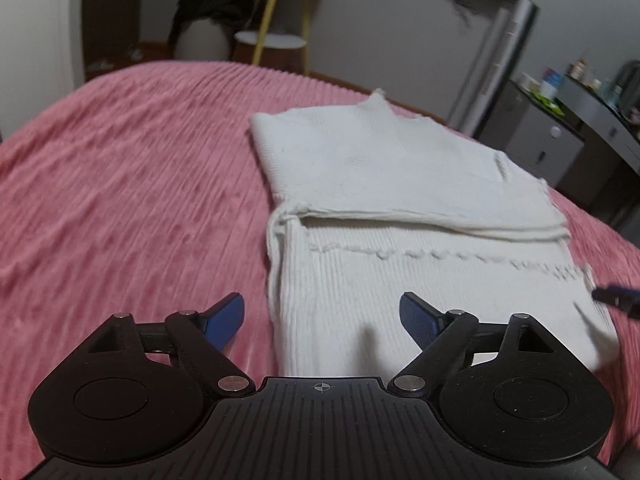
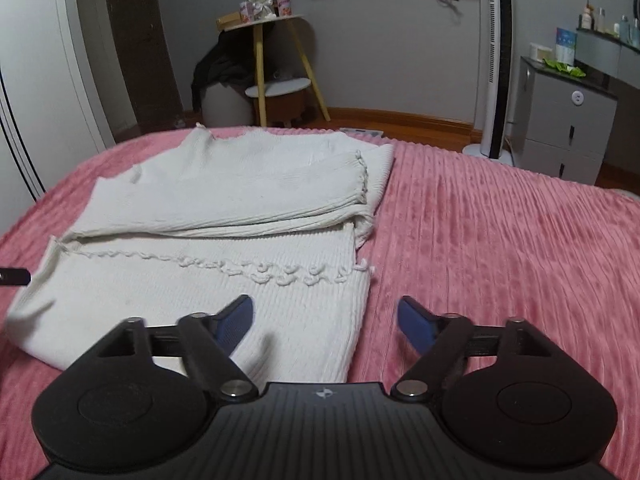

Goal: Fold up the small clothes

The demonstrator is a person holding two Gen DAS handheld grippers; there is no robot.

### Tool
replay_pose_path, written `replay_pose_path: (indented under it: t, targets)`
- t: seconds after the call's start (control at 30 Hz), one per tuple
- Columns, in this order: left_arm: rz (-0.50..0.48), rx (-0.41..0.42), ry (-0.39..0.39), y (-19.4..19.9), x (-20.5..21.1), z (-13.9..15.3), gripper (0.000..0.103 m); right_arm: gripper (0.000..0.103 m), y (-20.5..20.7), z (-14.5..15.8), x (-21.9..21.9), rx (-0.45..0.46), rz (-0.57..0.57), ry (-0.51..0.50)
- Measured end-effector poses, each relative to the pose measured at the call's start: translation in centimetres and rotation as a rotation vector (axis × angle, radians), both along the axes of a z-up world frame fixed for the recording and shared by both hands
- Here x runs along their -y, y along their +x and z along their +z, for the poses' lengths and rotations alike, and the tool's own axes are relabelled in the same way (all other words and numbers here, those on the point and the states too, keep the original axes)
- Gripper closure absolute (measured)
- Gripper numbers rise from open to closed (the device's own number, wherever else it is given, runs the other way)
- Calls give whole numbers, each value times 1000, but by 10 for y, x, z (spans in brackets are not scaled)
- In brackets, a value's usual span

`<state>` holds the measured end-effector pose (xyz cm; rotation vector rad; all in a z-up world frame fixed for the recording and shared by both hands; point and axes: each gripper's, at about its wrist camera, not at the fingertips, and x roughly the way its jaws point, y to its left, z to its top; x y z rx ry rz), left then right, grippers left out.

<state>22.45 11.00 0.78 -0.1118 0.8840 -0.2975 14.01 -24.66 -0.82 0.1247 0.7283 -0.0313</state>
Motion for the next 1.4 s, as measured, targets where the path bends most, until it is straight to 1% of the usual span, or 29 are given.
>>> replay_pose_path:
  t: [0.03,0.07,0.1,0.13,0.17,0.2,0.23,0.27,0.3,0.33,0.47,0.53,0.7,0.8,0.9,1.0,1.13,1.23,1.33,1.4]
  targets:
    - [10,-13,3,6,2,-2,22,42,5,-3,1,-17,-9,0]
    - [24,-25,9,11,5,-5,25,45,9,-6,2,-35,-19,5]
    - [21,-42,17,15,8,-8,33,52,12,-9,4,-48,-28,14]
    - [17,-59,31,19,12,-10,45,55,16,-12,7,-59,-33,29]
    - [16,-76,54,23,16,-13,52,57,19,-16,10,-70,-39,46]
    - [16,-88,74,26,20,-15,64,64,21,-18,12,-76,-41,59]
    - [17,-93,84,27,22,-17,73,72,22,-19,13,-79,-38,69]
    - [18,-93,85,28,22,-18,79,77,23,-21,14,-82,-35,73]
    - [24,-92,83,28,22,-17,88,89,23,-21,14,-80,-37,71]
    - [32,-90,79,27,21,-16,91,94,22,-20,15,-76,-40,65]
    - [43,-41,50,19,15,-2,94,96,16,-13,16,-44,-37,54]
    - [34,1,45,13,13,11,94,96,12,-6,13,-18,-34,28]
    - [12,107,18,1,9,48,94,97,3,21,5,71,-10,2]
    - [20,176,1,4,9,68,94,97,8,35,-1,112,6,-30]
    - [41,204,-6,23,12,78,94,97,22,43,-7,148,3,-86]
    - [68,197,14,49,19,77,94,97,47,46,-7,159,-11,-128]
    - [97,180,57,80,28,67,94,97,86,45,-2,149,-38,-143]
    - [126,160,85,99,32,53,94,97,108,38,-3,137,-45,-176]
    - [135,129,121,111,35,36,94,97,124,27,-4,116,-45,-197]
    - [137,100,131,116,34,24,94,97,132,19,-3,103,-43,-202]
